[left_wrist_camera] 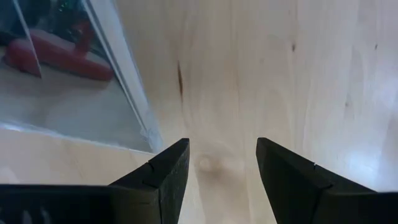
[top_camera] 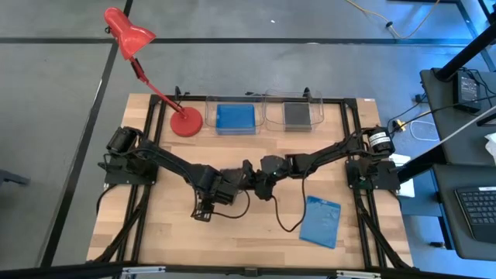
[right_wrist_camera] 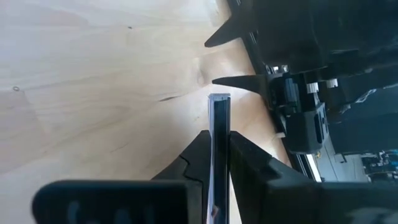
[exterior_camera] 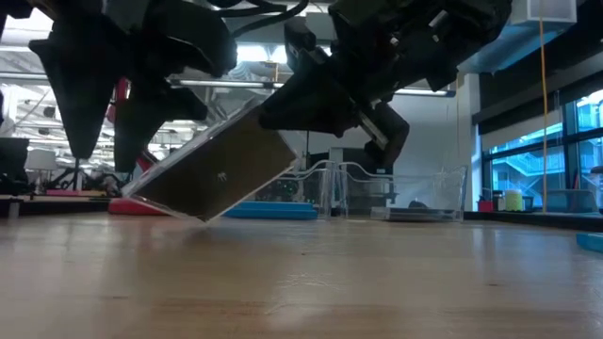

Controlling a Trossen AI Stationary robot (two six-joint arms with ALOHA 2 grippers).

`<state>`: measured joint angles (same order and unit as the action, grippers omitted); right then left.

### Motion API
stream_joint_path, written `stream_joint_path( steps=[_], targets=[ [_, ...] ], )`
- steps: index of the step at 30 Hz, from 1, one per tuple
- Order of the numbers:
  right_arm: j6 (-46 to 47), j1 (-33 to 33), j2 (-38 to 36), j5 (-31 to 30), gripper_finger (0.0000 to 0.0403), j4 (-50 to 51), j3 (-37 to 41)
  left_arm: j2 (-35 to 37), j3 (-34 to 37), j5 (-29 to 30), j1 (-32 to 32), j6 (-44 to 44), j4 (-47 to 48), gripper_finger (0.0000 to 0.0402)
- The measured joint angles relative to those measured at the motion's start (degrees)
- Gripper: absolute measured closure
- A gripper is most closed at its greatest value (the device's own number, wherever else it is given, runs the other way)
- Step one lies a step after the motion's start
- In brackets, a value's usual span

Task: Pick & place jewel cases by type
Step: Put the black cd case into the right transparent bin

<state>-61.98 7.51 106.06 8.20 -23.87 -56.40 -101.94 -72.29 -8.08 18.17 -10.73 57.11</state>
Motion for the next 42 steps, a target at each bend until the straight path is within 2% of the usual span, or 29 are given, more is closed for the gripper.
stream_joint_path(
  steps=[6, 11, 21, 25, 28, 33, 35, 38, 42],
  targets=[
    [0.0, 0.0, 0.0, -1.1, 0.036, 0.0, 0.0, 0.4, 0.0, -0.1, 0.0, -5.9, 2.9, 0.0217],
    [0.0, 0.0, 0.0, -3.1, 0.036, -0.1, 0.0, 4.2, 0.0, 2.0, 0.2, -9.9, 4.4, 0.0217],
    [3.6, 0.0, -2.8, -9.2, 0.036, -0.2, 0.0, 15.9, 0.0, 20.0, 0.2, -19.6, 3.2, 0.0217],
    [5.5, -0.1, -5.8, -13.1, 0.0357, -0.3, 0.0, 17.6, 0.0, 23.9, 0.2, -19.7, 3.1, 0.0217],
    [10.4, -0.8, -9.1, -16.3, 0.0359, -0.3, 0.0, 17.9, 0.0, 25.6, 0.2, -18.7, 3.0, 0.0217],
    [28.4, -2.8, -16.3, -18.2, 0.0358, 0.7, 0.0, 17.9, 0.0, 26.3, 0.2, -18.5, 3.1, 0.0217],
    [33.5, -3.3, -19.5, -20.7, 0.0358, 2.5, 0.0, 17.9, 0.0, 26.3, 0.2, -18.5, 3.1, 0.0217],
    [37.8, -4.0, -24.2, -26.3, 0.0358, 7.5, 0.0, 18.7, 0.0, 26.4, 0.8, -17.0, 3.6, 0.0217],
    [43.3, -4.8, -29.5, -29.0, 0.0358, 13.7, 0.0, 20.5, 0.0, 28.0, 1.4, -15.5, 3.4, 0.0217]
  ],
)
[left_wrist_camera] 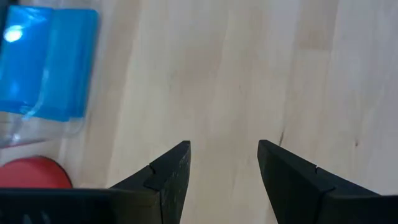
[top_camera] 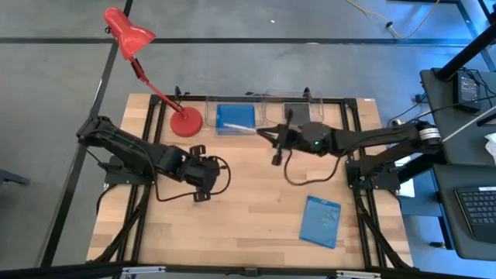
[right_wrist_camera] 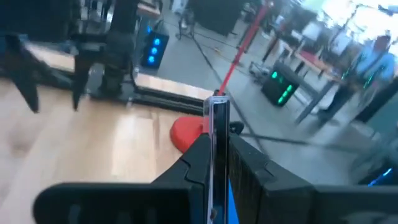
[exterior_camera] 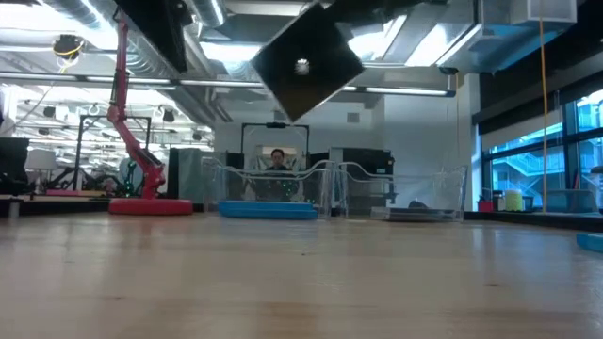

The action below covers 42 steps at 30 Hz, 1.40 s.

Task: Pick & place jewel cases by type
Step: Put the black cd case into the right transparent bin

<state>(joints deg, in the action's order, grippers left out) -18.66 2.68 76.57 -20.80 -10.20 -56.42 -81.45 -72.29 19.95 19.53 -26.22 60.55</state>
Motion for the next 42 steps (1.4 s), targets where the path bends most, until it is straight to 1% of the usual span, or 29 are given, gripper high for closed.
stream_joint_path(
  steps=[4, 7, 11, 13, 15, 19, 22, 26, 28, 30, 34, 36, 40, 42],
  targets=[
    [8.9, -0.9, -4.8, -0.3, 0.0358, 5.8, 0.0, 1.8, 0.0, 1.9, 0.0, 0.0, -1.1, 0.0217],
    [14.0, -1.8, -8.6, -4.3, 0.0358, 9.4, 0.0, 2.0, 0.0, 3.4, -0.1, 0.0, -3.2, 0.0217],
    [20.5, -3.7, -13.7, -10.9, 0.0358, 16.5, 0.0, 1.4, 0.0, 3.6, -0.1, 0.0, -8.1, 0.0217],
    [24.3, -5.3, -16.1, -12.4, 0.0358, 20.1, 0.0, 0.8, 0.0, 3.5, -0.1, 0.0, -10.5, 0.0217],
    [27.3, -7.1, -18.3, -12.5, 0.0358, 23.7, 0.0, 0.5, 0.0, 3.5, -0.1, 0.0, -13.3, 0.0217],
    [27.4, -11.0, -21.4, -12.2, 0.0358, 29.7, 0.0, -0.1, 0.0, 3.5, -0.1, 1.5, -16.1, 0.0217],
    [27.2, -14.1, -22.1, -12.1, 0.0358, 34.5, 0.0, -0.1, 0.0, 4.0, -0.1, 3.0, -16.3, 0.0217],
    [23.6, -17.3, -20.7, -12.1, 0.0358, 40.4, 0.0, -0.1, 0.0, 7.4, -0.1, 3.4, -16.5, 0.0217],
    [20.3, -18.6, -19.0, -12.0, 0.0358, 41.9, 0.0, -0.1, 0.0, 8.8, -0.1, 3.4, -16.8, 0.0217],
    [16.0, -19.8, -16.8, -11.9, 0.0358, 42.0, 0.0, -0.1, 0.0, 10.0, -0.1, 3.4, -17.3, 0.0217],
    [7.5, -21.8, -11.1, -9.1, 0.0358, 40.4, 0.0, -0.1, 0.0, 12.5, -0.1, 3.0, -17.3, 0.0217],
    [3.5, -22.5, -7.7, -8.6, 0.0358, 40.4, 0.0, -0.1, 0.0, 14.5, -0.1, 2.1, -17.5, 0.0217],
    [-4.5, -23.2, -1.1, -10.0, 0.0358, 40.2, 0.0, -0.1, 0.0, 17.9, -0.1, -1.5, -17.6, 0.0217],
    [-8.7, -23.2, 1.9, -10.9, 0.0358, 39.3, 0.0, -0.1, 0.0, 18.7, -0.1, -2.6, -17.6, 0.0217]
  ],
)
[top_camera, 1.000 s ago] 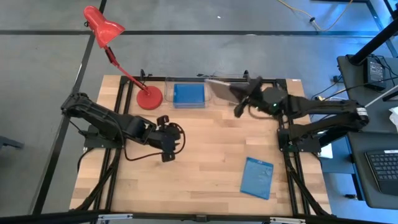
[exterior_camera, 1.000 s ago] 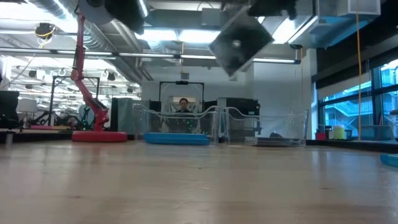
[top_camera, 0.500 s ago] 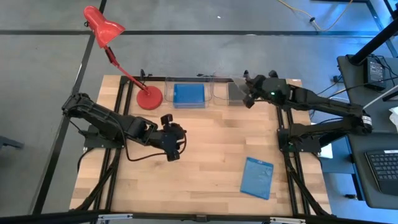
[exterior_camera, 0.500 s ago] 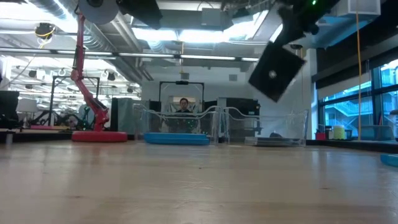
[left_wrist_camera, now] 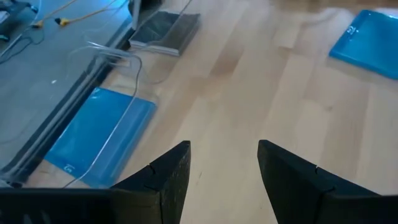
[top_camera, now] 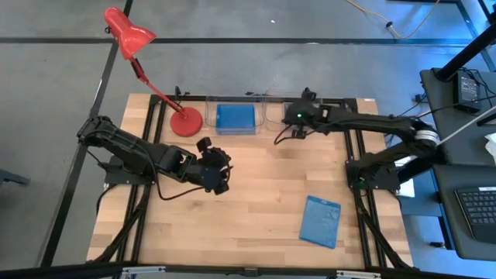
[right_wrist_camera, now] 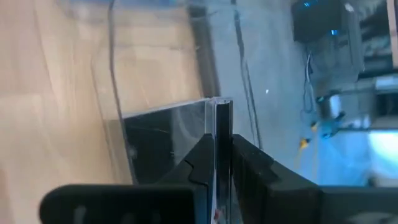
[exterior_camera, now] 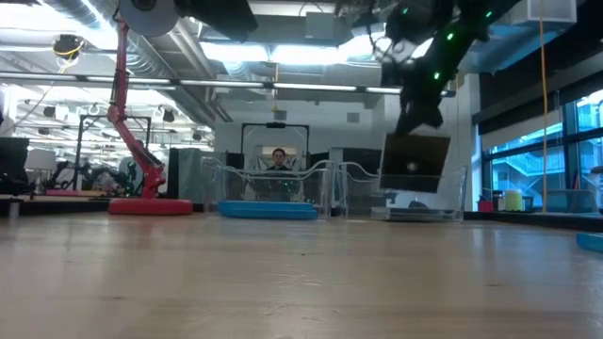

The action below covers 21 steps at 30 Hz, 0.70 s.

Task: Pick & place jewel cases by type
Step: Put the black cd case into the right transparent bin

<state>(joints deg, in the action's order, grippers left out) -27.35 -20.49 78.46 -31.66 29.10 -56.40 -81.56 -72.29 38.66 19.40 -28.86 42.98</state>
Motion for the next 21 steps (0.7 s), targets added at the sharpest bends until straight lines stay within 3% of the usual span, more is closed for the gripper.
stream_joint_path(
  steps=[8, 21],
  targets=[
    [-13.5, 0.0, 9.4, -1.4, 0.0358, -5.0, 0.0, 0.0, 0.0, 3.3, 0.0, -0.6, -0.6, 0.0217],
    [-15.0, 0.0, 14.2, -3.6, 0.0343, -5.5, 0.0, 0.0, 0.0, 3.3, 0.0, -0.4, -1.5, 0.0217]
  ],
)
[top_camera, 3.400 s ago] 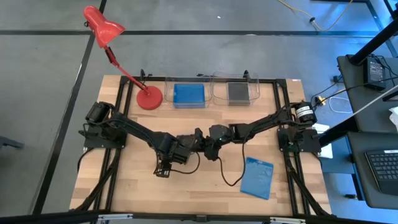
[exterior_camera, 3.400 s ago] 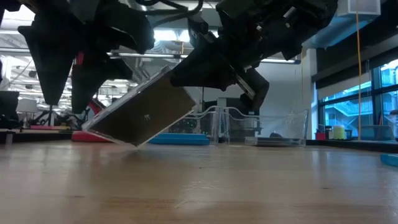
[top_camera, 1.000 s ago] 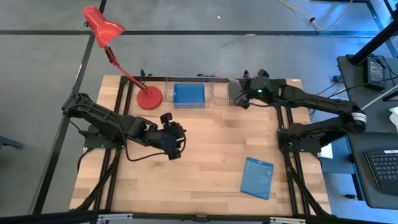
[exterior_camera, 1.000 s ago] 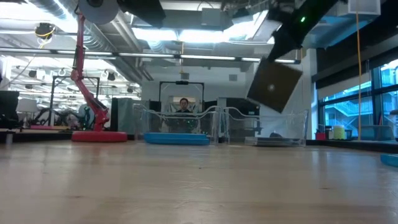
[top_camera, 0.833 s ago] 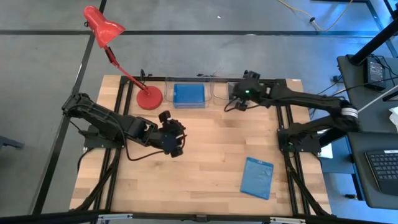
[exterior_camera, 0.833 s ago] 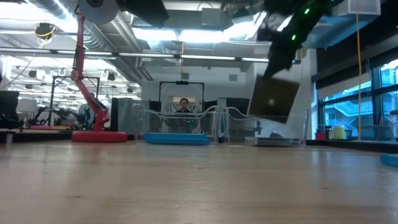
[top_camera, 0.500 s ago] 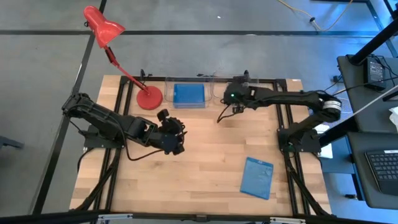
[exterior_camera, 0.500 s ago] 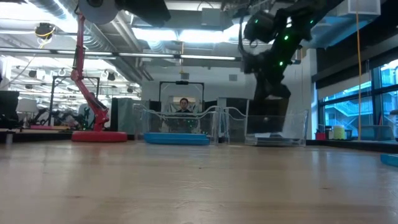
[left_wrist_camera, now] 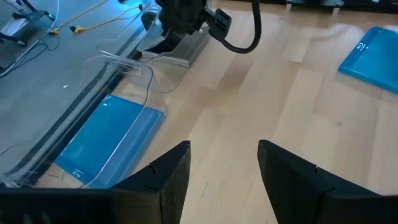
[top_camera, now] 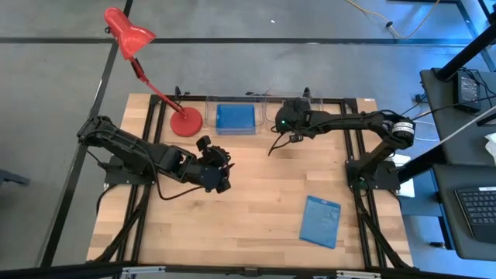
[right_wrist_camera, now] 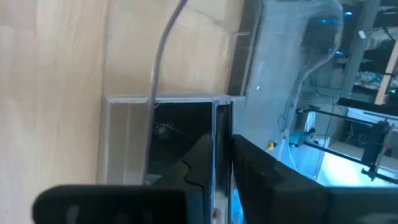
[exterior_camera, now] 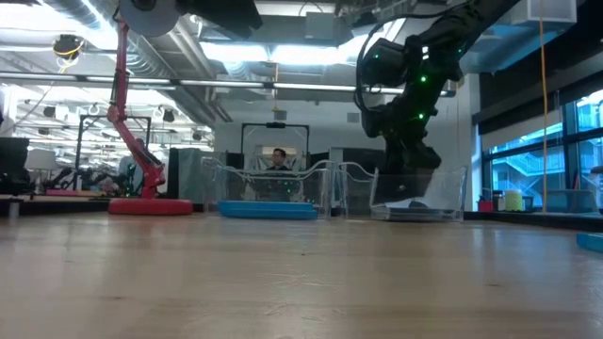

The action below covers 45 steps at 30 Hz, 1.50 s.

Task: Pick & place jewel cases by type
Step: Put the black cd case into the right transparent bin, then put the blue cd case into the left transparent bin

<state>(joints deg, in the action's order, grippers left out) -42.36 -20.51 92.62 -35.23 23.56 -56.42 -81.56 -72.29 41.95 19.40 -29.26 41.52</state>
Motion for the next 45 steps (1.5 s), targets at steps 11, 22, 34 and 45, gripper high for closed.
stream_joint_path(
  steps=[11, 22, 34, 45],
  targets=[
    [-0.2, 0.0, 0.0, 1.0, 0.0309, 1.0, 0.0, 0.0, 0.0, 0.0, 0.0, 0.0, 0.0, 0.0217],
    [-0.2, 0.0, -0.6, 2.4, 0.0282, 1.6, 0.0, 0.0, 0.0, 0.0, 0.0, 0.0, 0.0, 0.0217],
    [0.3, 0.7, -2.5, 0.1, 0.0229, 1.8, 0.1, 0.0, 0.0, 0.0, 0.0, 0.0, 0.0, 0.0217],
    [35.0, 8.9, -17.2, 4.1, 0.0226, 3.5, 0.0, 0.0, 0.0, -0.7, -0.1, 0.0, -0.5, 0.0217]
  ],
)
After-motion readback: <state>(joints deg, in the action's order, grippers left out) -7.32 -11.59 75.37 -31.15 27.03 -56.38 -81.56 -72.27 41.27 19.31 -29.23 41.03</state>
